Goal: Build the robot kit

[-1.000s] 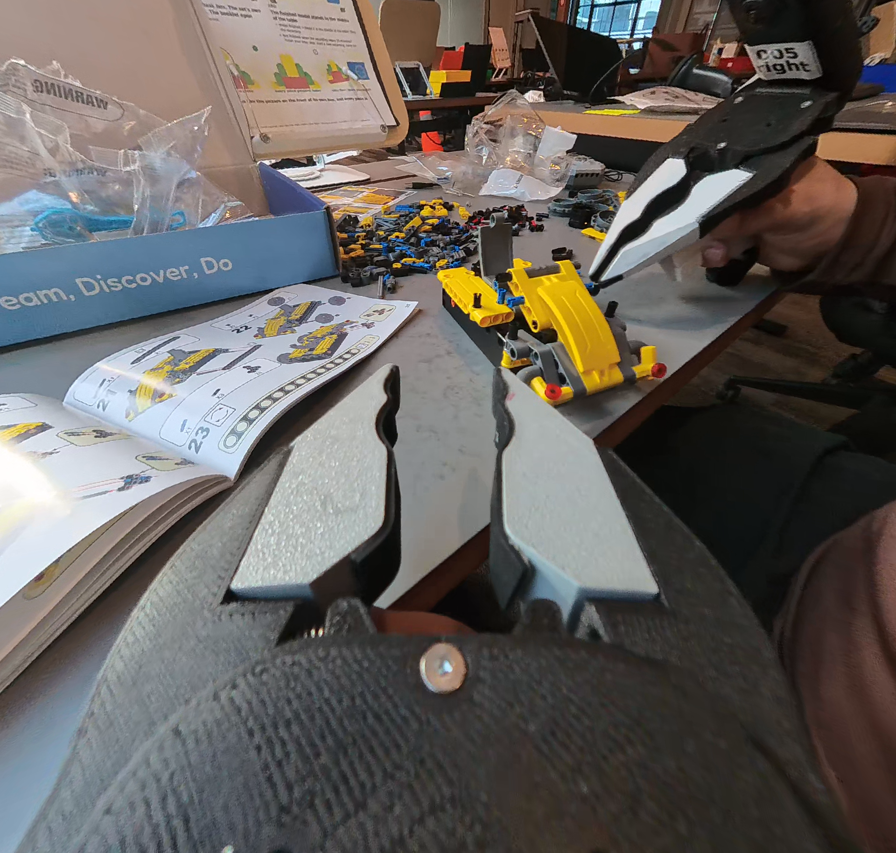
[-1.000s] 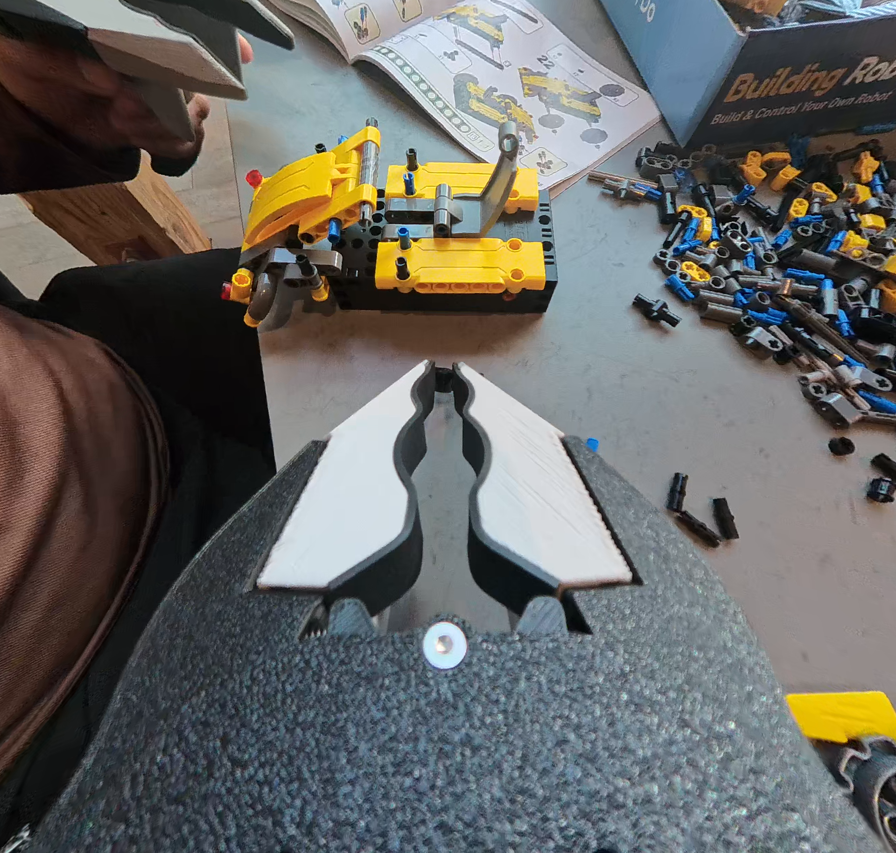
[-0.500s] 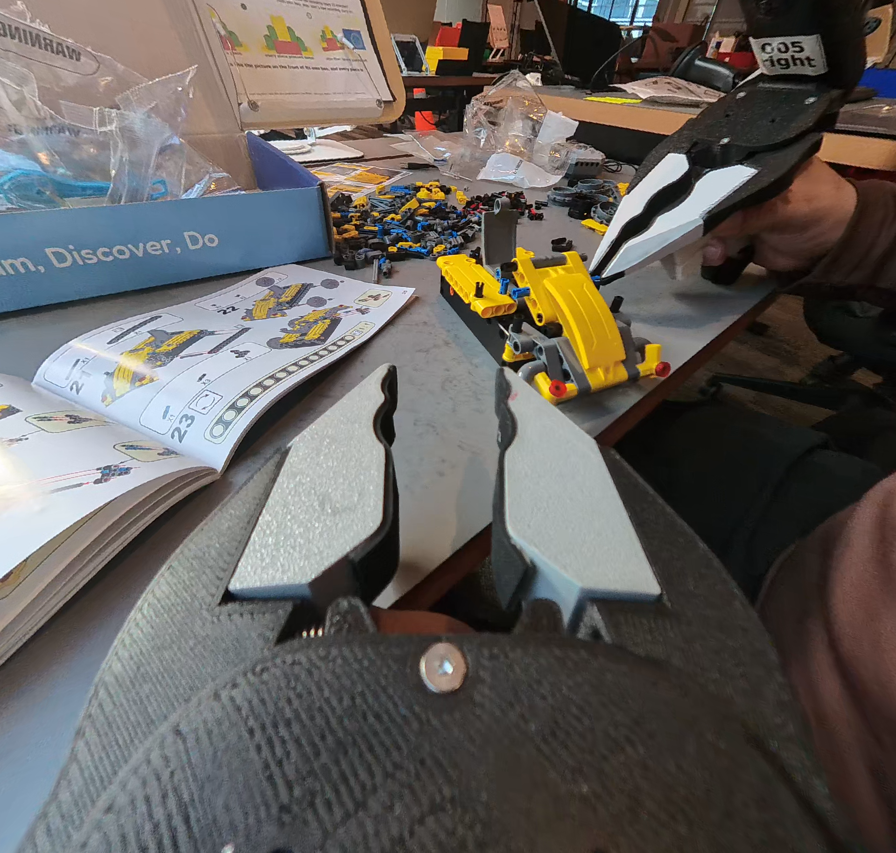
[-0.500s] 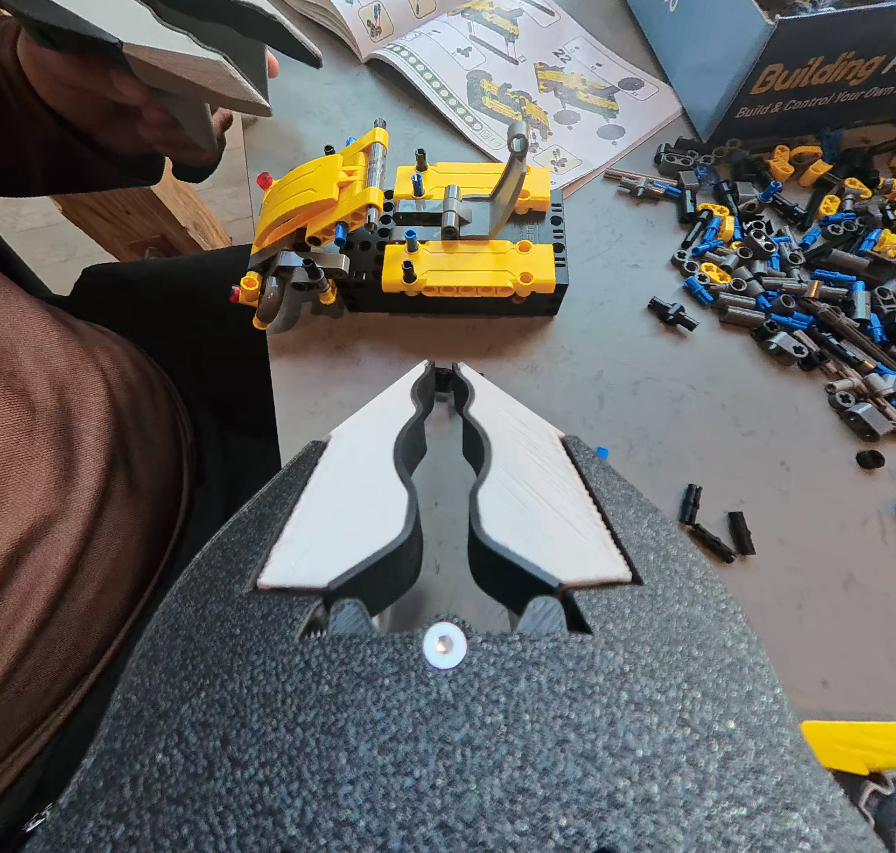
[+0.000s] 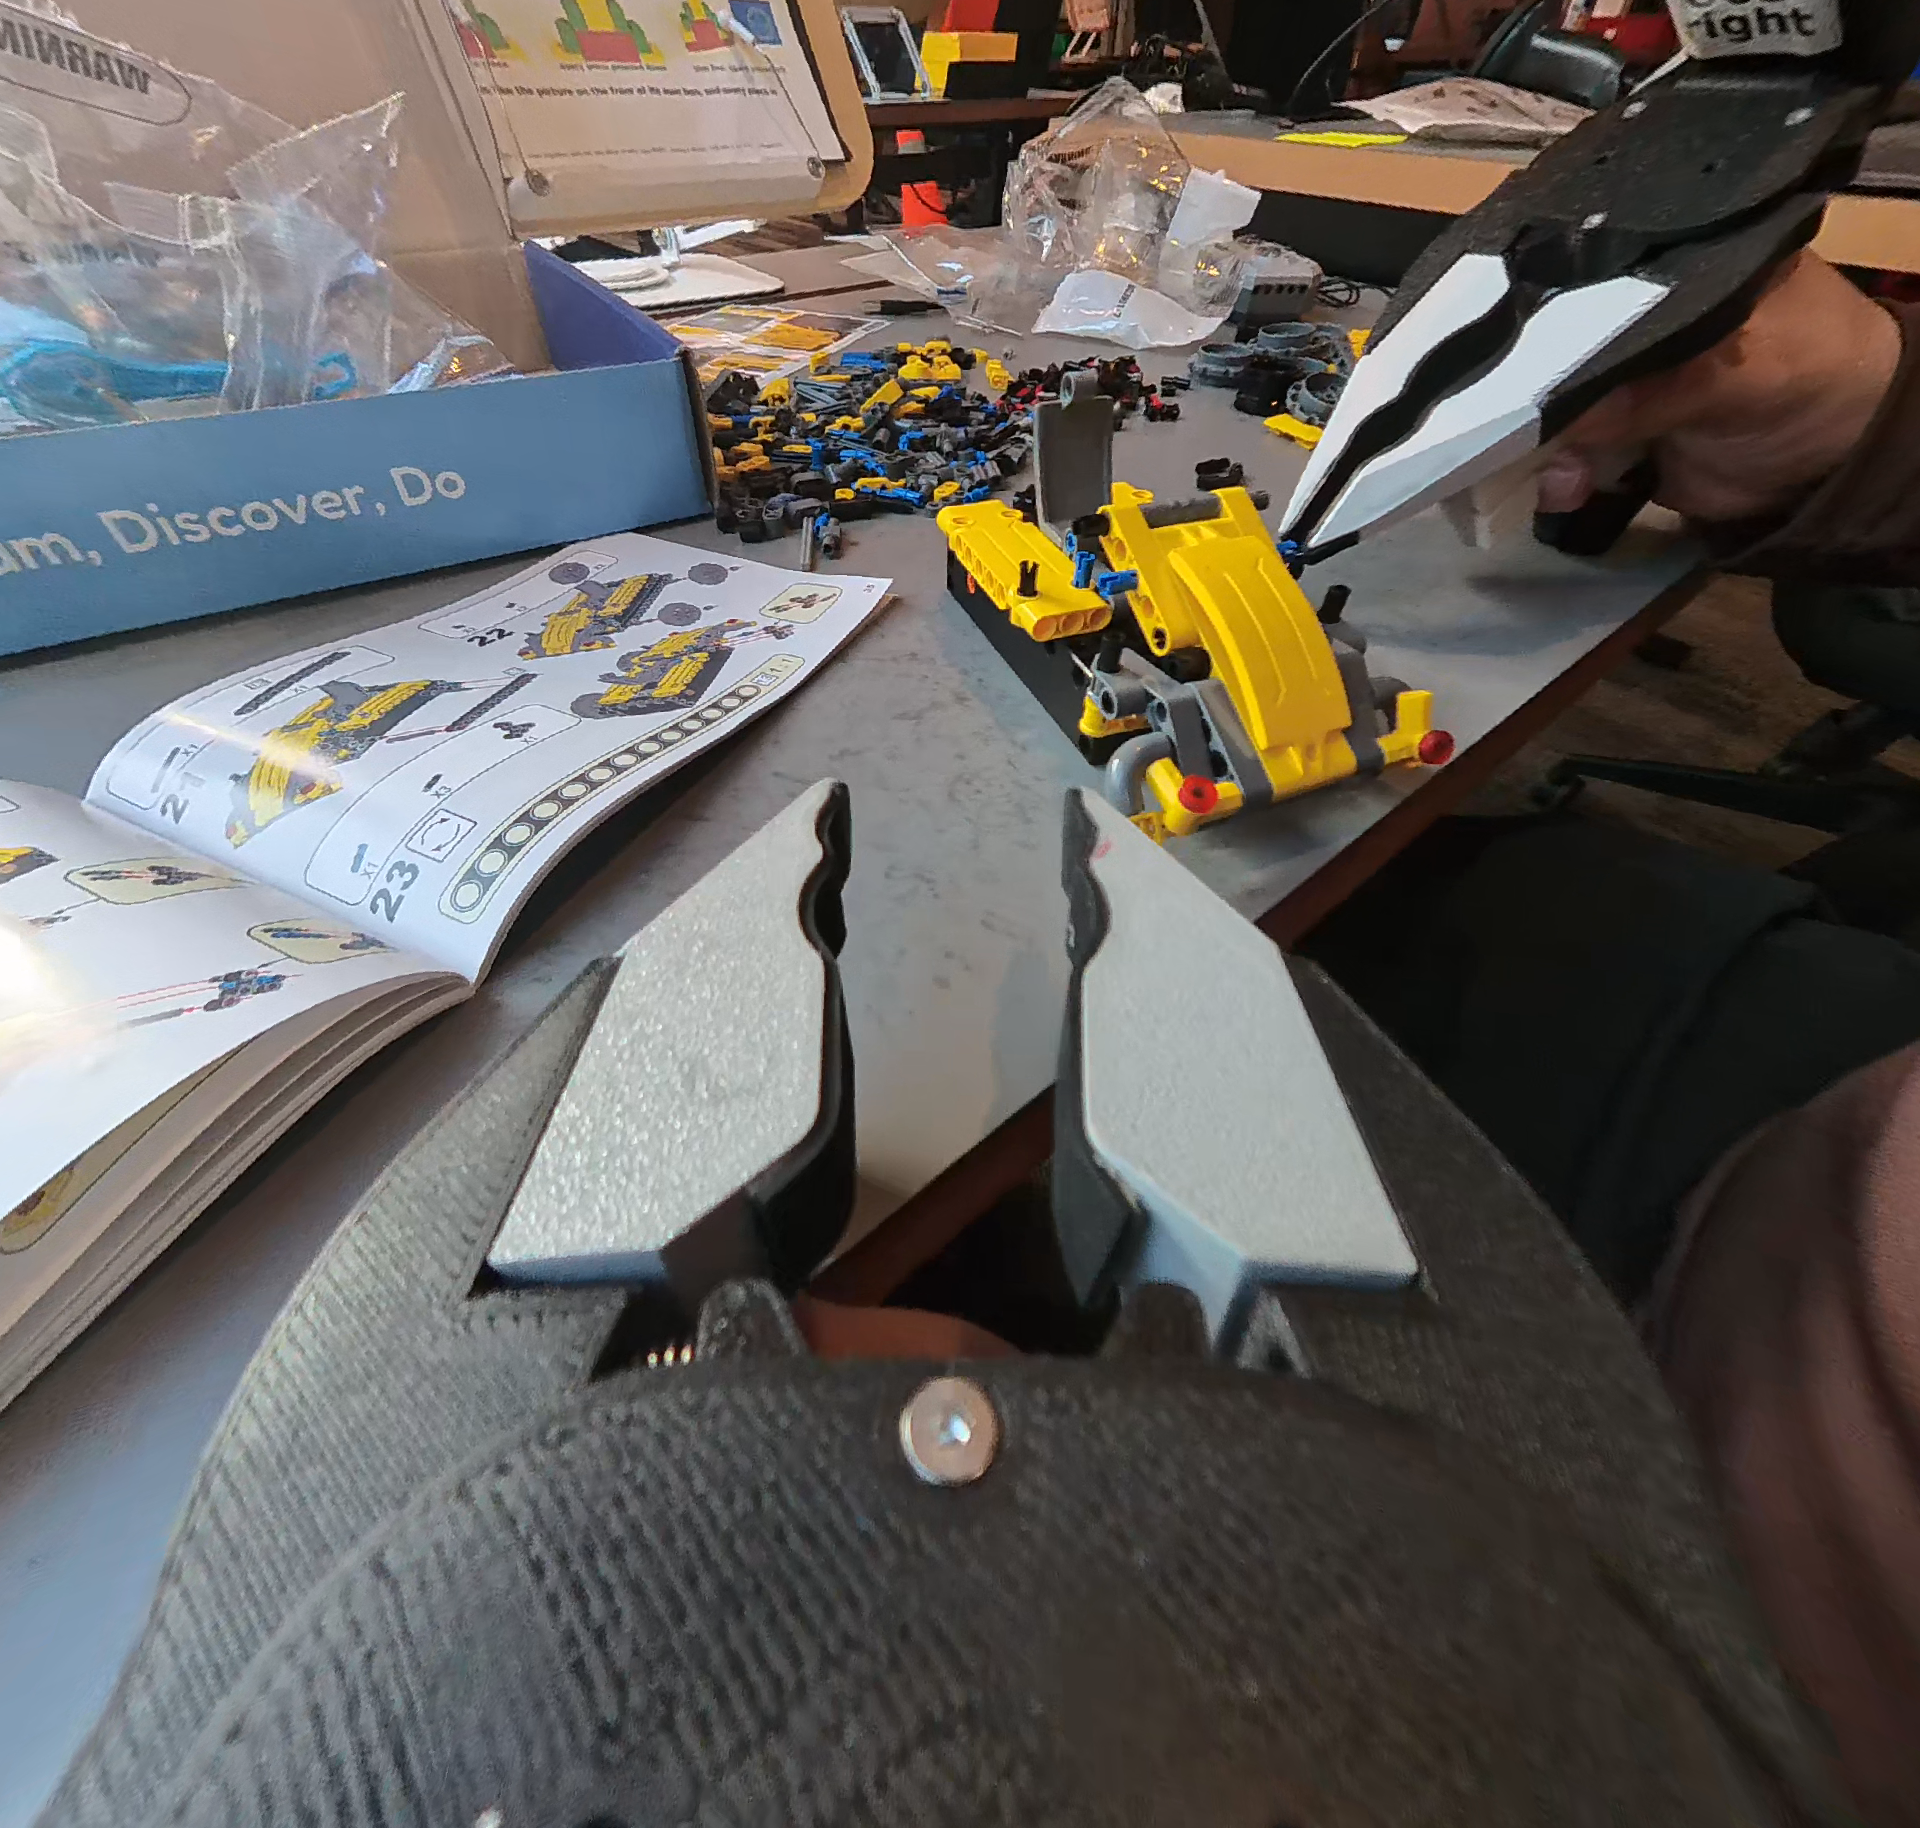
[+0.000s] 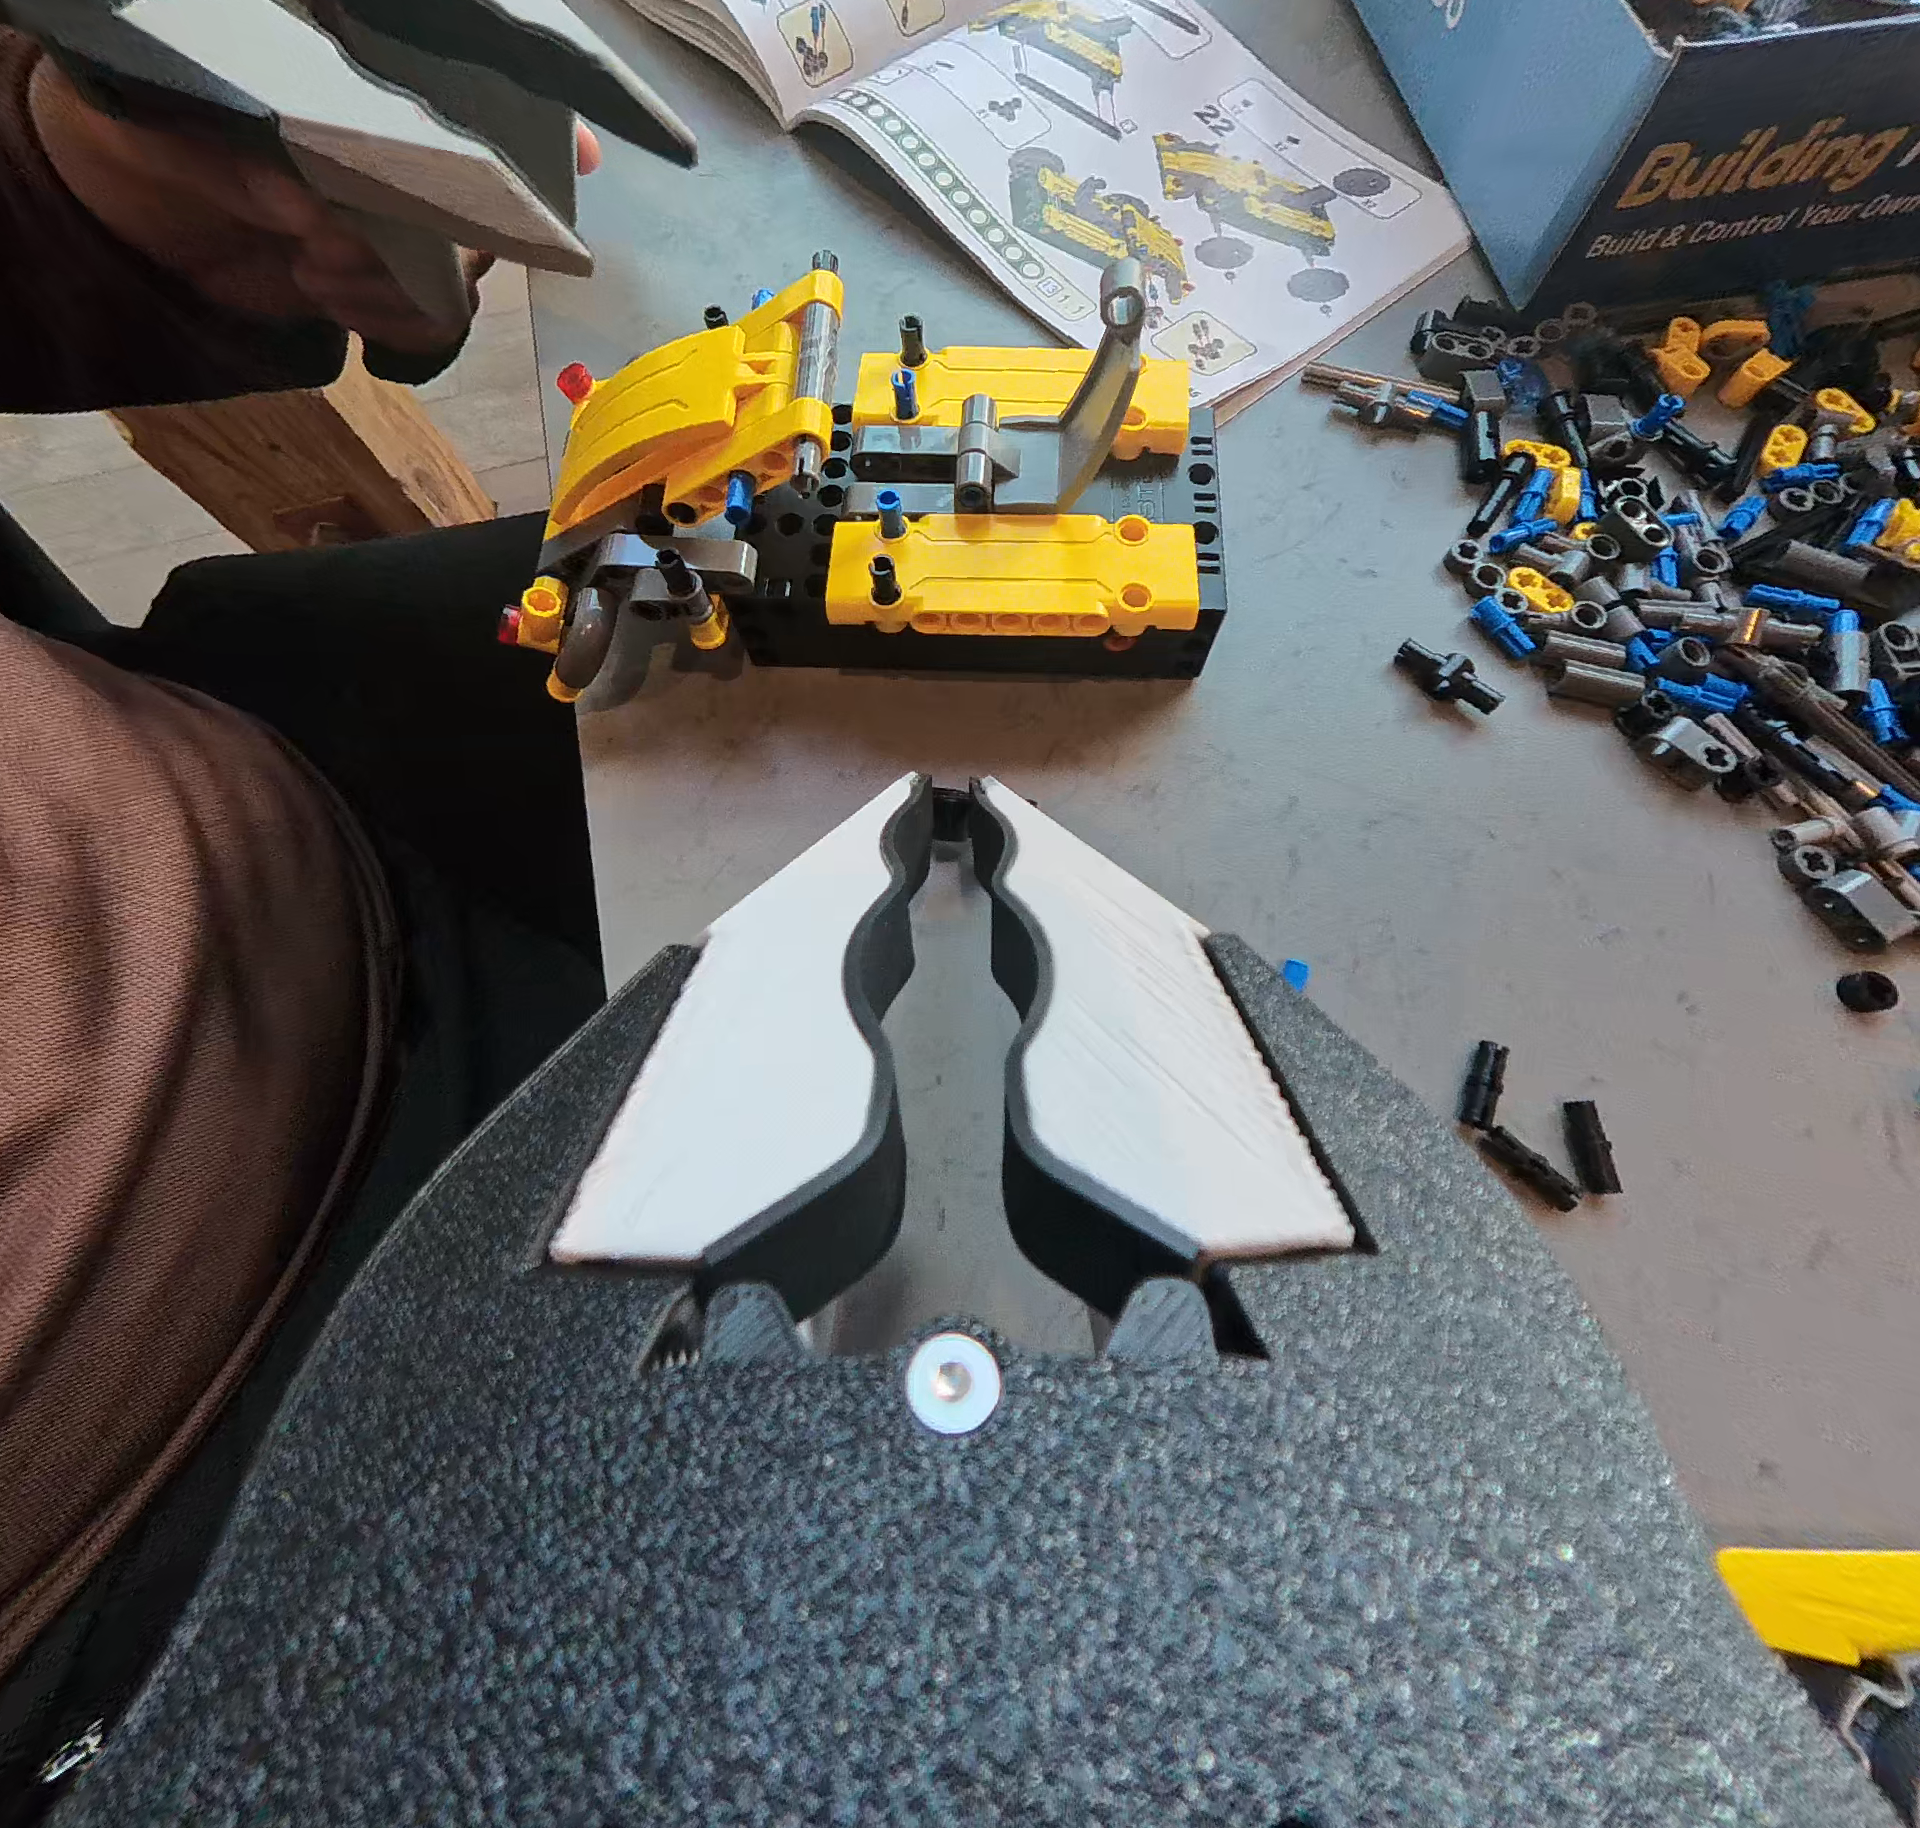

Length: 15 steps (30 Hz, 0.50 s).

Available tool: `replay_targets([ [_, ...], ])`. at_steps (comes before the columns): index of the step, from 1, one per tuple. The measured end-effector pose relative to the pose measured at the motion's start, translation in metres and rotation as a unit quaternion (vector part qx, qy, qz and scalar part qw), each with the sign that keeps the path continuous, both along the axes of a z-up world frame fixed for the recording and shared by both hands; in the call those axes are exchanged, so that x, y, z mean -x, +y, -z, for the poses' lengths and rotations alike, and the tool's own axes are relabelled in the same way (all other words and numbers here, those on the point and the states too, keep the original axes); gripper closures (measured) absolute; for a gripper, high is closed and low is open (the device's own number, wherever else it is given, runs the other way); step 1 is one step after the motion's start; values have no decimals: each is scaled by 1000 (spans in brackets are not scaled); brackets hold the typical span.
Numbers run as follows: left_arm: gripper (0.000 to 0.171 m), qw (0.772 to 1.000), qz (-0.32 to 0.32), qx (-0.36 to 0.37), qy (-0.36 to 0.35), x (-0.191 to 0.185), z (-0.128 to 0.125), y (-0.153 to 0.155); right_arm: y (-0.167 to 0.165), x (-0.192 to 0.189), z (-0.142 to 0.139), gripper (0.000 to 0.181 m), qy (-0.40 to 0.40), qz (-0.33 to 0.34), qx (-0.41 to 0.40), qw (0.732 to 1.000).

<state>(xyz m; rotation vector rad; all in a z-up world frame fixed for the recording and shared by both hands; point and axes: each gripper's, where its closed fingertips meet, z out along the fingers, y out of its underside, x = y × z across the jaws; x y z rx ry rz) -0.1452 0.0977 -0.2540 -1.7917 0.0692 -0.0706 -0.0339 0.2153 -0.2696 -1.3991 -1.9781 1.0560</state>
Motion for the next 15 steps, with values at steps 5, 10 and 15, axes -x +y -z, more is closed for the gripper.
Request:
replay_targets([
  [5,133,1000,-1,2,7,-2,1,-1,-1,0,2,178,-3,-3,-7,1000],
  [10,133,1000,-4,2,9,0,1,-2,-1,0,2,178,-4,-3,-6,1000],
  [15,133,1000,-4,0,4,0,0,-1,-10,1,-4,178,8,-11,11,1000],
])
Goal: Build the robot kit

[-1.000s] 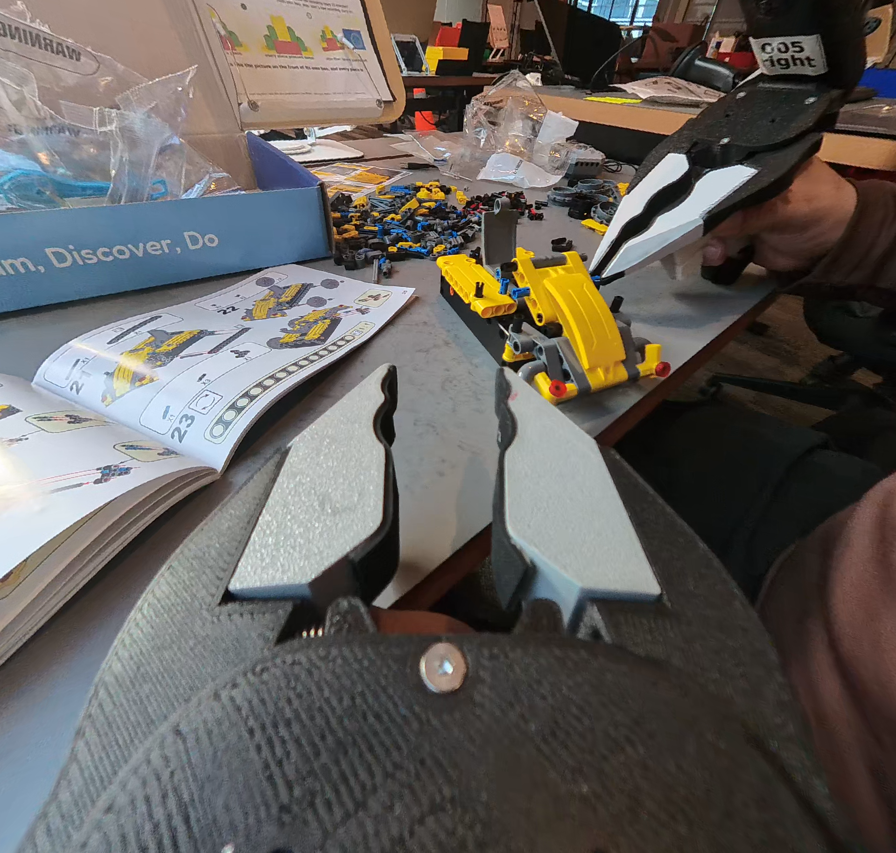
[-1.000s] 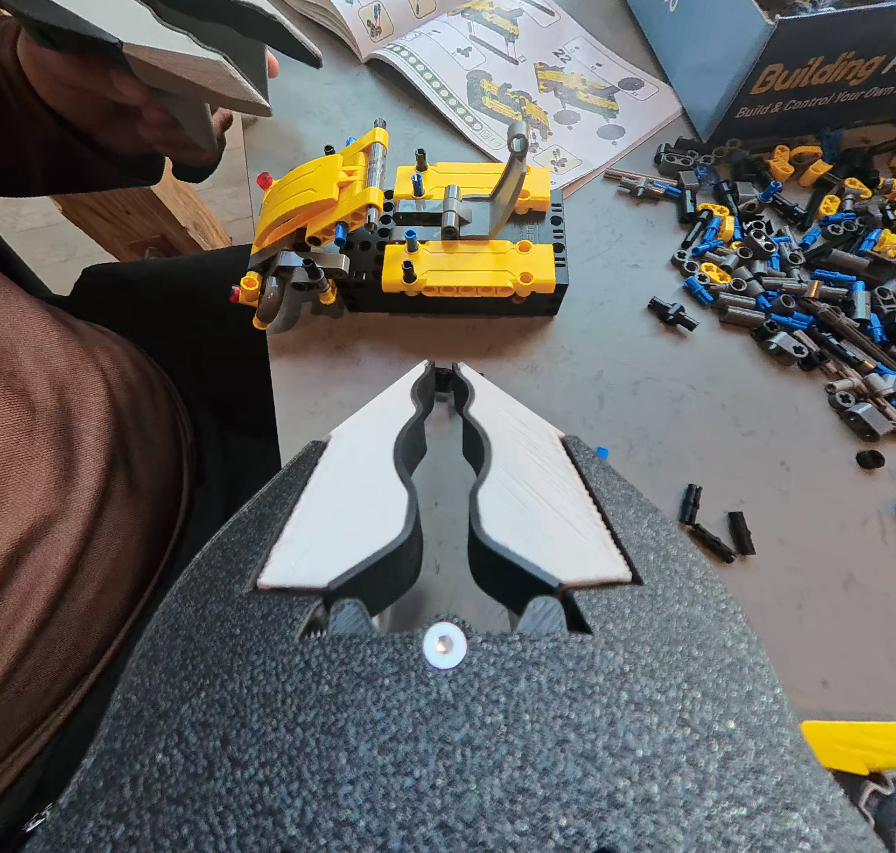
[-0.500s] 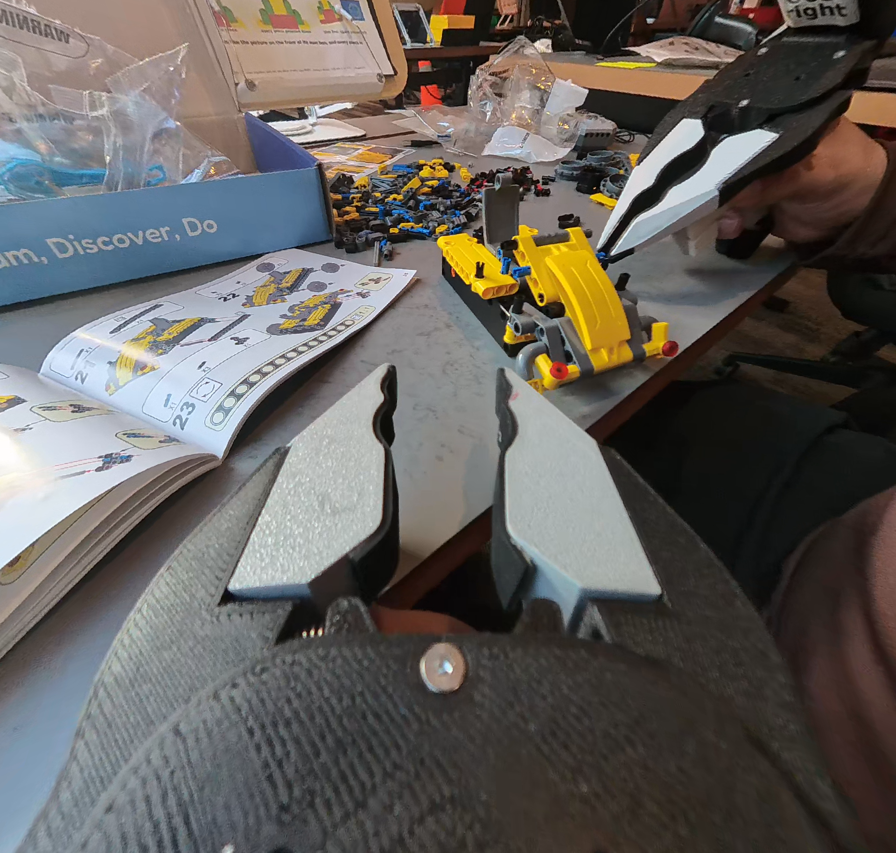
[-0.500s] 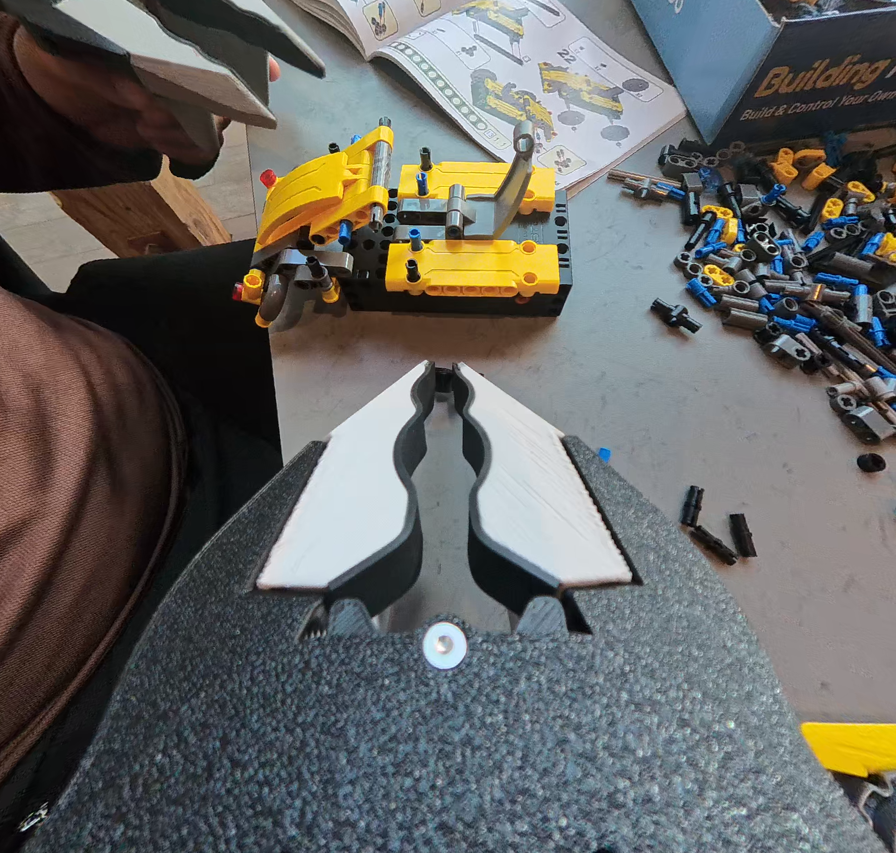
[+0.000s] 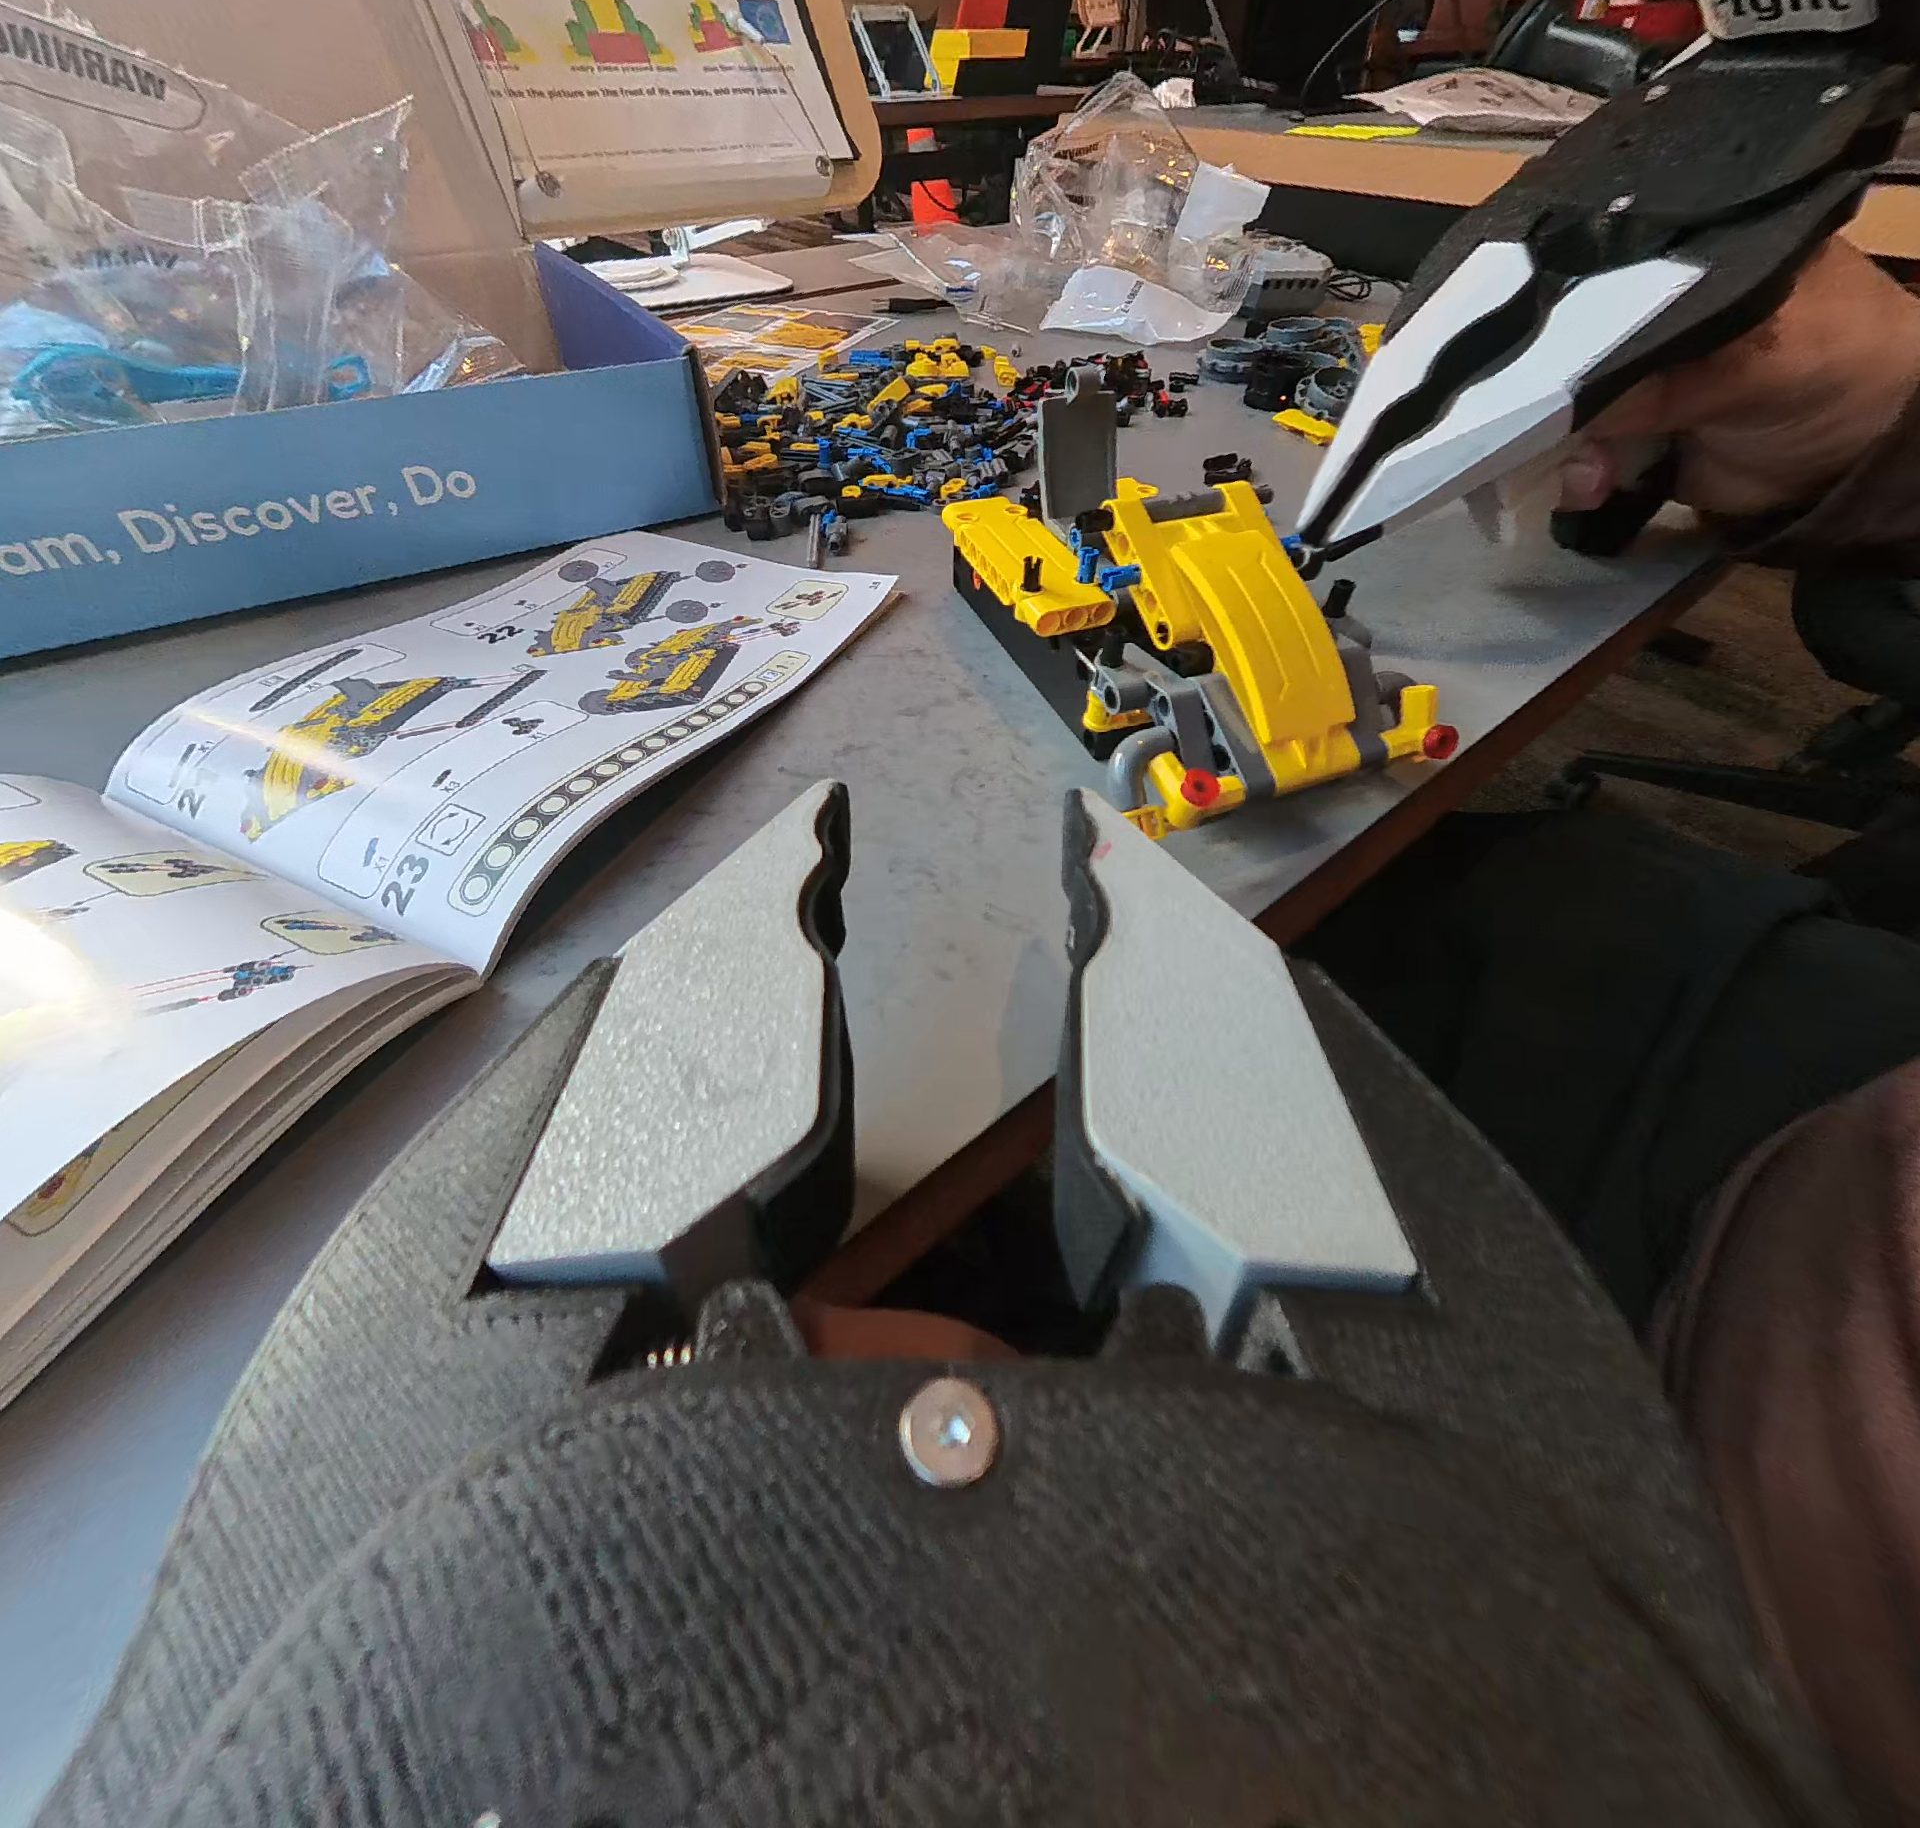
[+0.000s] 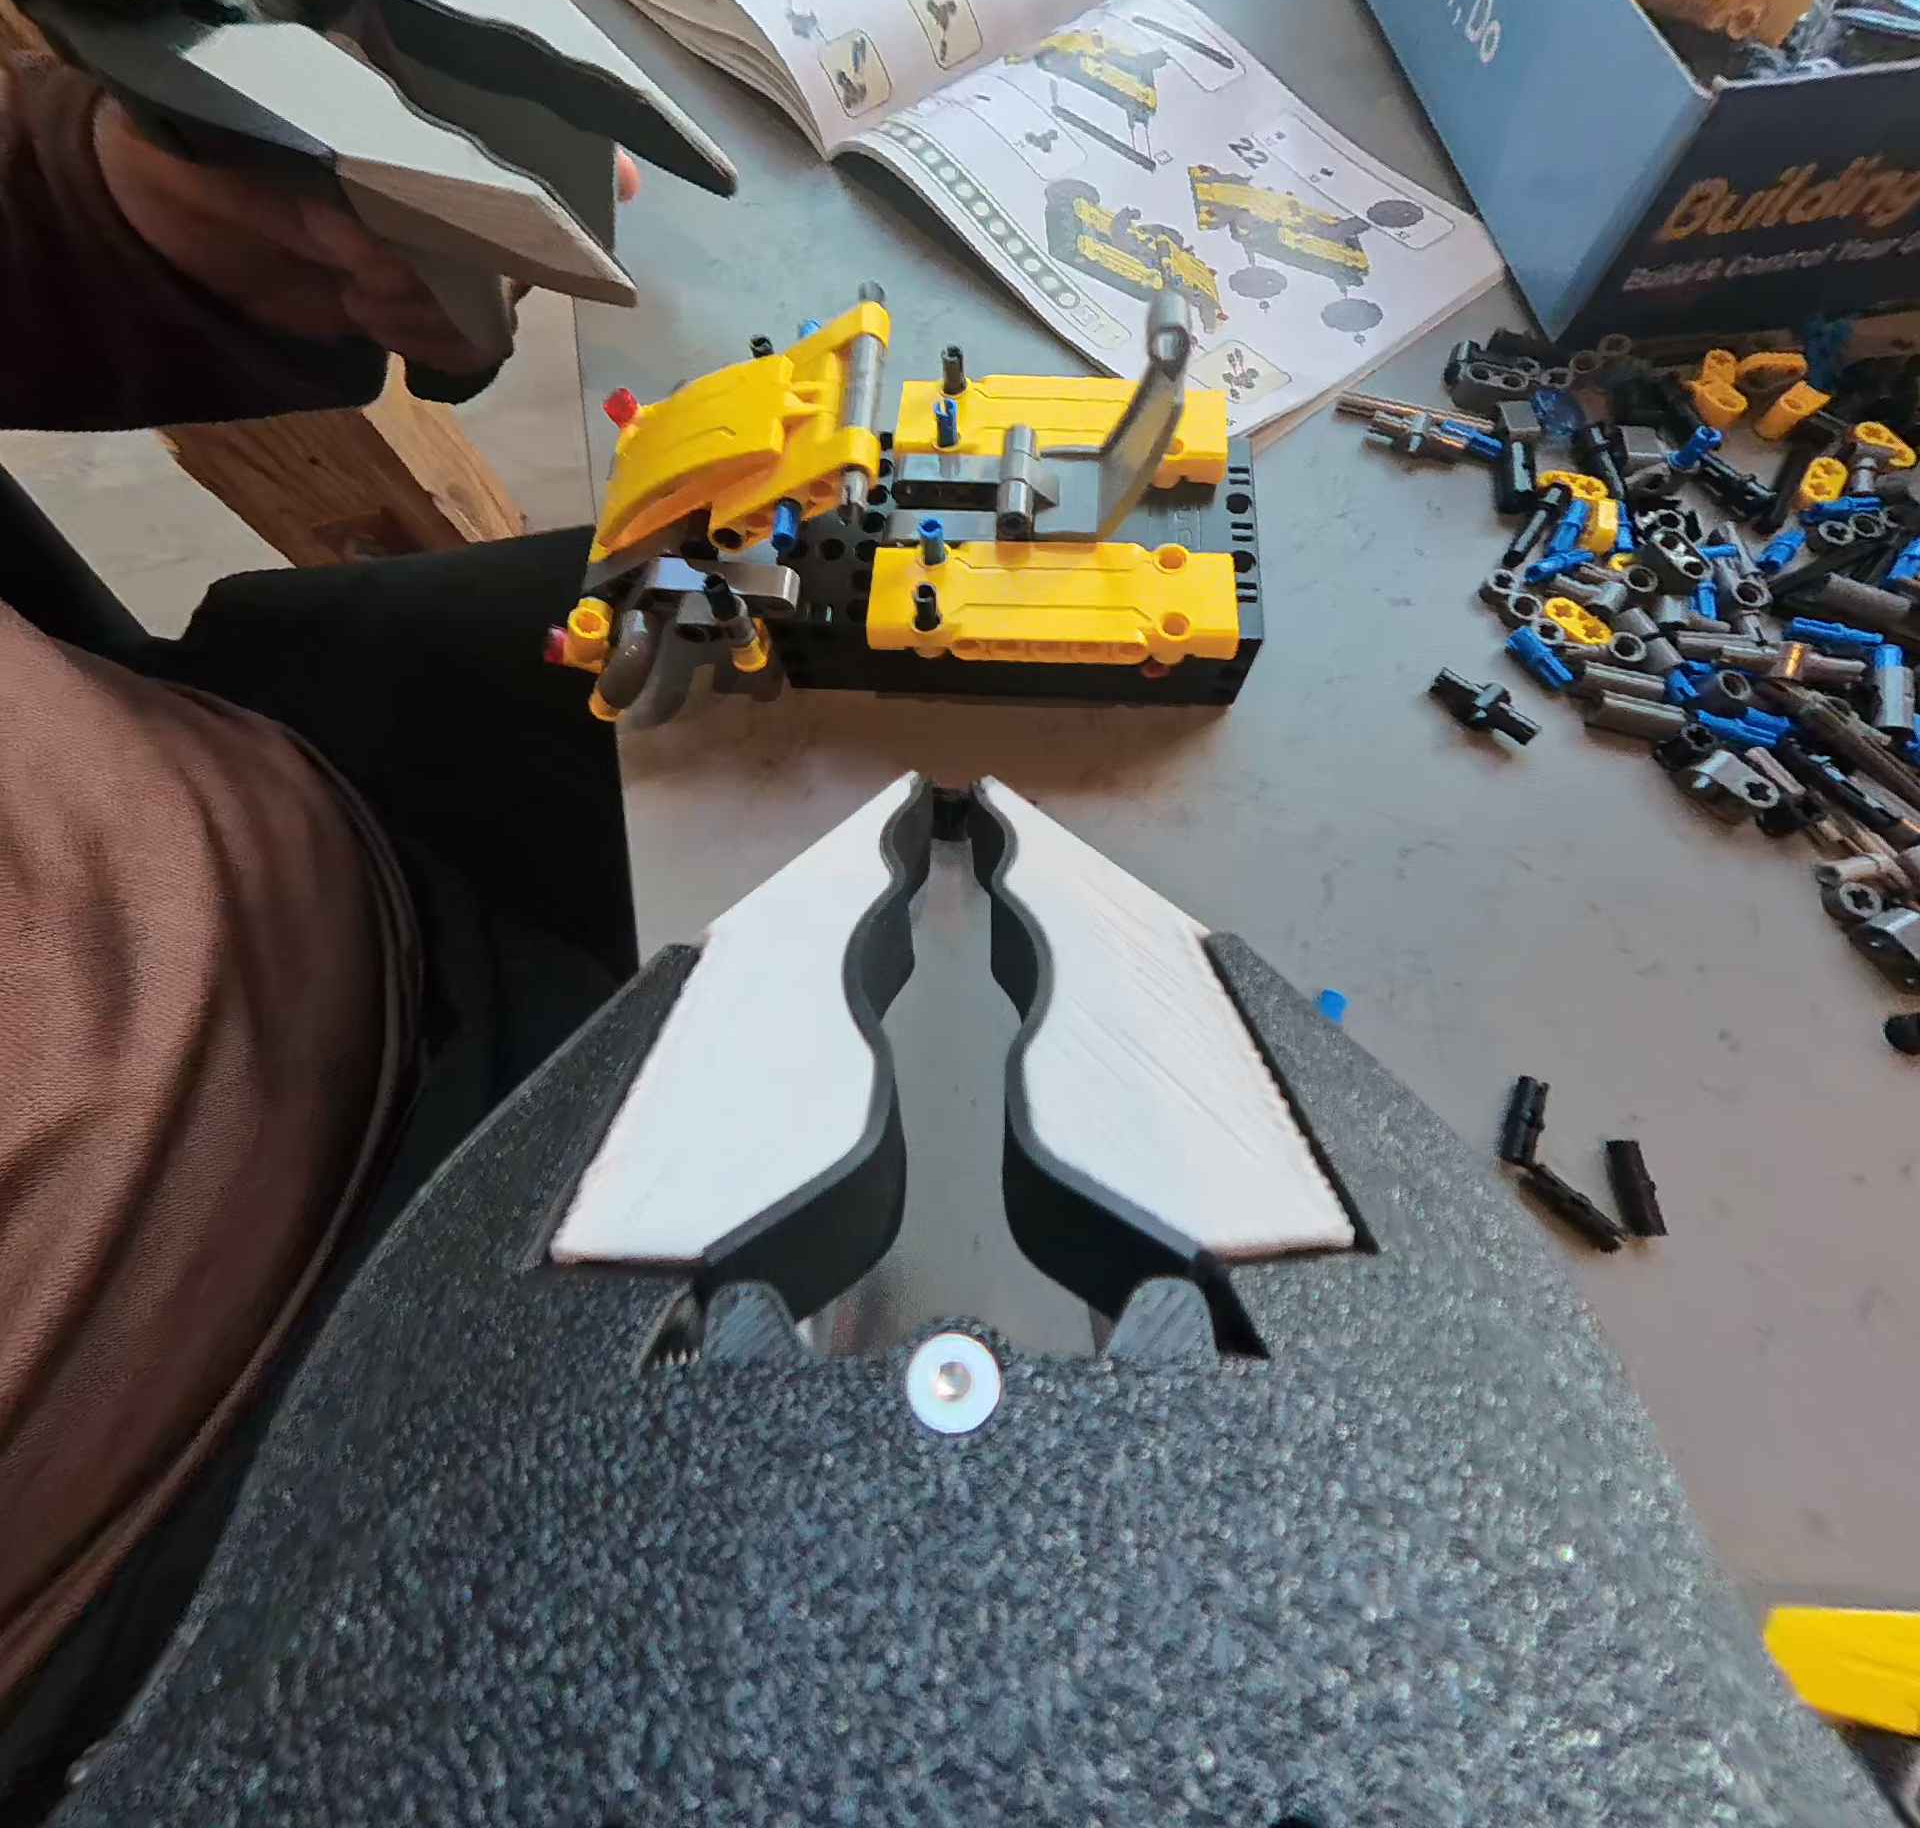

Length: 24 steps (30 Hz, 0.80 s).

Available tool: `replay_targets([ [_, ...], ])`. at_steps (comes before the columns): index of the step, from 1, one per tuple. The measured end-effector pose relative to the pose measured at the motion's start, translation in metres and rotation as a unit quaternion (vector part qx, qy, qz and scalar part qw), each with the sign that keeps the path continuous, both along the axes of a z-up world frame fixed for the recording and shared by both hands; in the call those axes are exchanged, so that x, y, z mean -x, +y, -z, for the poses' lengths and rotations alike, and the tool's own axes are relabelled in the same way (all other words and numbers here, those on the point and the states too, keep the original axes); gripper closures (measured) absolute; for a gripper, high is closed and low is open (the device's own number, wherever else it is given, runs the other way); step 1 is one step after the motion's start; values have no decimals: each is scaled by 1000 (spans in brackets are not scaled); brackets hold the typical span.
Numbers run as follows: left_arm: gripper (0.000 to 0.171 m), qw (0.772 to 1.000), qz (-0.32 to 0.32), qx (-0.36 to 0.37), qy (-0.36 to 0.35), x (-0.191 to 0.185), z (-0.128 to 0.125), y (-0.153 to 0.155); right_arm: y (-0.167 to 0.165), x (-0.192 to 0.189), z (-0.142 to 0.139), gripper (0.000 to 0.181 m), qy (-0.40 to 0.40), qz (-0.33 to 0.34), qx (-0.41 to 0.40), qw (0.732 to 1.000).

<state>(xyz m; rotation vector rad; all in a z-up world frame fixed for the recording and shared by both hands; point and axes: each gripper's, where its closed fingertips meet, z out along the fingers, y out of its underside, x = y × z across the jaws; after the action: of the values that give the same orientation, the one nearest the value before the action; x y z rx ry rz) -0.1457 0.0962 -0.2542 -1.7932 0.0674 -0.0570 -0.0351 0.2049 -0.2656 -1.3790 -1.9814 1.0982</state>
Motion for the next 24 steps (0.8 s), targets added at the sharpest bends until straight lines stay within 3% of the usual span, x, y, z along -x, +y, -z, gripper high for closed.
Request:
replay_targets([
  [9,131,1000,10,1,7,-7,1,2,-37,7,-9,178,12,-49,27,998],
  [16,127,999,34,0,9,-20,1,3,-33,20,-13,178,31,-21,11,999],
  [24,127,999,44,0,22,-26,2,4,-39,11,-32,178,51,-44,10,998],
])
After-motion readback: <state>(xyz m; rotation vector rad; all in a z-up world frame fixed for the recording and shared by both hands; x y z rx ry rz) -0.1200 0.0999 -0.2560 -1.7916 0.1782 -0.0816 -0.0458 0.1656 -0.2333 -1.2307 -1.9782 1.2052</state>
